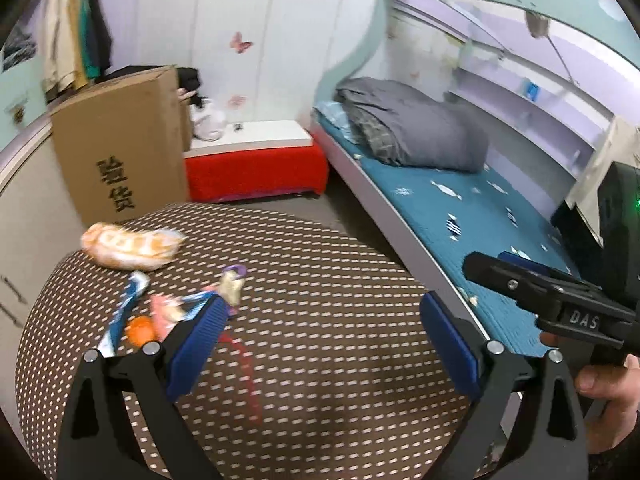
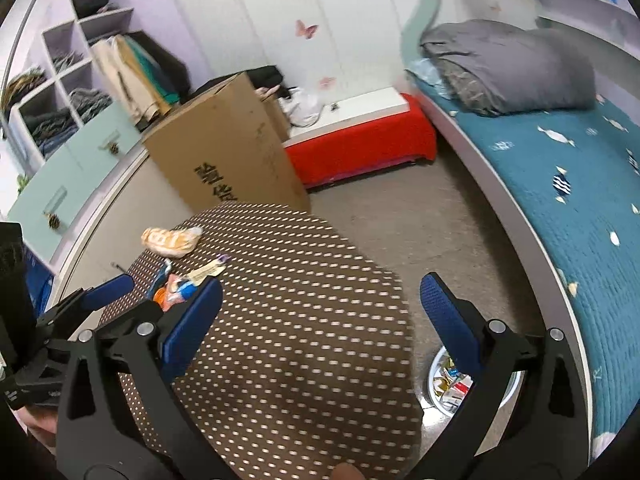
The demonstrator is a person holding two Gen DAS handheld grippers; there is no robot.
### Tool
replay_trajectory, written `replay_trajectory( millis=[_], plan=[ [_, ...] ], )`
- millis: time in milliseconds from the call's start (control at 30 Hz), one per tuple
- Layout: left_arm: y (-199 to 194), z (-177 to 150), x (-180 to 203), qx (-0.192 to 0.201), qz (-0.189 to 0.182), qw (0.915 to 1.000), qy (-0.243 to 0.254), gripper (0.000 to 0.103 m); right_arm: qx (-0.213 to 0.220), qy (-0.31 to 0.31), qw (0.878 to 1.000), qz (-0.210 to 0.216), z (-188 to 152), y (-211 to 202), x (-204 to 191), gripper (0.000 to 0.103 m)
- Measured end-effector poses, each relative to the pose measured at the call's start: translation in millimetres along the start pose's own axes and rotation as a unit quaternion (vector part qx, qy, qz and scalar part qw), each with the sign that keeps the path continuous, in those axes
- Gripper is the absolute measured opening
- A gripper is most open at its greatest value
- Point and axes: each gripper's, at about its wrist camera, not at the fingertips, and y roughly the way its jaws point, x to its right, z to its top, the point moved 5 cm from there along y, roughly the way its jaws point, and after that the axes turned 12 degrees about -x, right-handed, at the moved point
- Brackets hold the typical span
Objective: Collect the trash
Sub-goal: 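Move both grippers back over the table, then grasp the blue toothpaste tube with the left gripper while the right grasps the purple-ring tag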
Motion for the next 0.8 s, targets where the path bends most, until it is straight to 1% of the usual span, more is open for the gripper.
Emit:
replay_trajectory(
  millis=[200, 467, 600, 700, 800],
  plan=[
    [-8, -13, -51, 0.005, 0.017, 0.9993, -0.032, 0.095, -0.017, -0.019, 1.0, 0.0, 2, 20, -29, 0.097],
    [-2, -26, -130, -0.001, 0.074, 0.9952, -0.064, 0.095, -0.039, -0.037, 0.999, 0.005, 3, 44, -54, 0.097],
    [8, -27, -171, -0.01, 0.09, 0.992, -0.089, 0.095, -0.047, -0.042, 0.998, 0.004, 4, 53, -61, 0.097],
    [18, -25, -190, -0.018, 0.094, 0.9907, -0.097, 0.095, -0.053, -0.046, 0.997, 0.007, 5, 61, -65, 0.097],
    [31, -22, -197, -0.031, 0.098, 0.9907, -0.089, 0.095, -0.059, -0.047, 0.997, 0.004, 5, 70, -71, 0.097]
  ],
)
